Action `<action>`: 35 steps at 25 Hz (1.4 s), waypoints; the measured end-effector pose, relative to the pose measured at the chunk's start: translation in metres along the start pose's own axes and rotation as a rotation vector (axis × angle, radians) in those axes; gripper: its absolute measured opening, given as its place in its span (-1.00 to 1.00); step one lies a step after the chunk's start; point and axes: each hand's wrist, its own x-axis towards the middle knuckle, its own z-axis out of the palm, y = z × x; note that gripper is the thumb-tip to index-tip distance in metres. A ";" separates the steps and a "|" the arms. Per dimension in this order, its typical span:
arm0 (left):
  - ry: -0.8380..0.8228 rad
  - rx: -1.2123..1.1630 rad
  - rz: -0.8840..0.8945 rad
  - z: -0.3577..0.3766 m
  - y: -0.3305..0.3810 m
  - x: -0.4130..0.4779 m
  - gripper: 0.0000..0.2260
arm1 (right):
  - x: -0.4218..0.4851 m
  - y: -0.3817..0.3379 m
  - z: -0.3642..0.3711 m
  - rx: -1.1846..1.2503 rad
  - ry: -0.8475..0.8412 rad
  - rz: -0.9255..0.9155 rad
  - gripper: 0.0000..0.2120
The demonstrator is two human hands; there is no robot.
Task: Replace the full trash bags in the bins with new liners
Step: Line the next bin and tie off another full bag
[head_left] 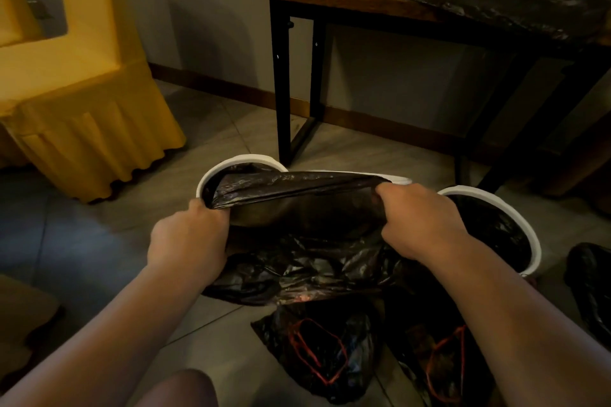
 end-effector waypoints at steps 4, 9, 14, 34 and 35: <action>0.006 -0.099 -0.009 0.004 0.000 -0.002 -0.84 | -0.005 0.005 0.001 -0.043 0.019 -0.007 -0.83; 0.236 -0.248 -0.040 0.009 0.009 -0.007 -0.84 | -0.005 0.003 0.002 0.020 0.009 0.028 -0.95; 0.140 -0.472 0.042 0.010 0.013 -0.011 -0.78 | 0.002 0.000 0.000 0.260 0.204 0.095 -0.89; 0.006 -0.377 0.011 0.031 0.001 0.005 -0.64 | 0.001 0.015 0.023 0.046 0.066 -0.044 -0.86; -0.022 -0.393 0.031 0.032 0.004 0.006 -0.64 | 0.002 0.015 0.025 0.044 0.047 -0.026 -0.90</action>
